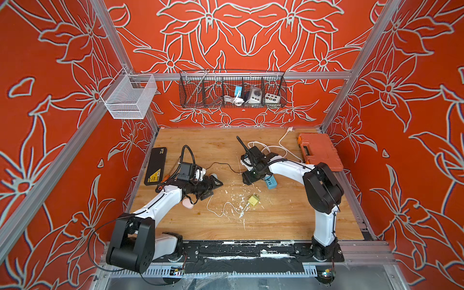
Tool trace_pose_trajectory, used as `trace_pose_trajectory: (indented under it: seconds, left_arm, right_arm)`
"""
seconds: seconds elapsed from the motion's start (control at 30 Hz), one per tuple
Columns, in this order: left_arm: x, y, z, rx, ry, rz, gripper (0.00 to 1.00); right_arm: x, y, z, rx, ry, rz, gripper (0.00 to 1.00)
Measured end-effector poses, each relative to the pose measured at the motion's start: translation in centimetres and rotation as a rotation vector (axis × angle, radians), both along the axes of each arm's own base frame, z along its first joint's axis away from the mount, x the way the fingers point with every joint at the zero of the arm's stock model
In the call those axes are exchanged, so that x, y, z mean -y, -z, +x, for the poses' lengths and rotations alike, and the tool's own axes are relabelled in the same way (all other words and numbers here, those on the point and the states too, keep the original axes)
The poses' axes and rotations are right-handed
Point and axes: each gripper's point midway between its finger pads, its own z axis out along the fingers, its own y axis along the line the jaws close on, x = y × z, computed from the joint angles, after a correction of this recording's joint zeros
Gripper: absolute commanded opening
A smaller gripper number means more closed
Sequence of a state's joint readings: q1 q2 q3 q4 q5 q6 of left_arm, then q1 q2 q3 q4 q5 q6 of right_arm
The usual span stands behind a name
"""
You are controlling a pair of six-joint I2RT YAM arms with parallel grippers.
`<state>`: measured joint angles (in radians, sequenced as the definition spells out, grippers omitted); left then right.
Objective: Charge the bluetooth headset
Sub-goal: Pick up the plug from the center of the board.
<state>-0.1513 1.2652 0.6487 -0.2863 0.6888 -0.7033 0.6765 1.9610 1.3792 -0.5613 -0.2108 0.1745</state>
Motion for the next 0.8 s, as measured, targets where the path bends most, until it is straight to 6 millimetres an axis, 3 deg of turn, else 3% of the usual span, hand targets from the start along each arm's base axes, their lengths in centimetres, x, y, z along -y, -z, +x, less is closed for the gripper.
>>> trace_pose_trajectory:
  seconds: [0.47, 0.8]
  left_arm:
    - [0.6, 0.1, -0.1, -0.007, 0.019, 0.013, 0.78]
    - [0.6, 0.2, -0.2, -0.010, 0.018, 0.016, 0.78]
  right_arm:
    - [0.2, 1.3, -0.3, -0.007, 0.014, -0.053, 0.68]
    - [-0.8, 1.5, 1.9, -0.007, 0.029, -0.100, 0.66]
